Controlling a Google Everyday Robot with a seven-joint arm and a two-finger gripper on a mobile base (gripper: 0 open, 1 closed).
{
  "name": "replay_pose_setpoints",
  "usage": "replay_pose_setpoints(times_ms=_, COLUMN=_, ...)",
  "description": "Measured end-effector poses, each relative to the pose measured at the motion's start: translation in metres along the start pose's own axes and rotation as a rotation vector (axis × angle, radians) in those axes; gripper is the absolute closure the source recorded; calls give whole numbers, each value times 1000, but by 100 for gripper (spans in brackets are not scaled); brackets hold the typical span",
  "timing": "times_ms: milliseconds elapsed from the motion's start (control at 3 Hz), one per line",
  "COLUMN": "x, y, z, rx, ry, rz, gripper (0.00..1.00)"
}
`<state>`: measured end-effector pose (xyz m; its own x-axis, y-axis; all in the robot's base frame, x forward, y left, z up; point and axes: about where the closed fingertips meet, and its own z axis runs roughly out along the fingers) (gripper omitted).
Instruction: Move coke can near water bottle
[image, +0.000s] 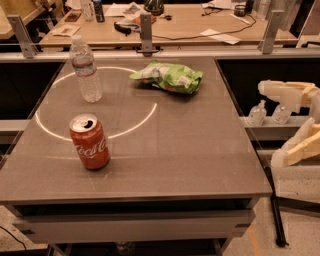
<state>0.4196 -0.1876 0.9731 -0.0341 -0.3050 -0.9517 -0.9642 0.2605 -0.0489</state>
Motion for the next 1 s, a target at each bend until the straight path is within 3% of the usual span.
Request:
replay_pose_setpoints(times_ms=333, x=0, y=0, z=0, rx=0, ry=0, rz=0, gripper=0)
replay_pose_setpoints(times_ms=667, x=1, y=5, z=14, rx=40, ry=3, rz=-11, gripper=0)
replay_pose_setpoints(times_ms=1000, x=5, y=12, z=50, rx=95, ry=-2, rz=-33, gripper=0)
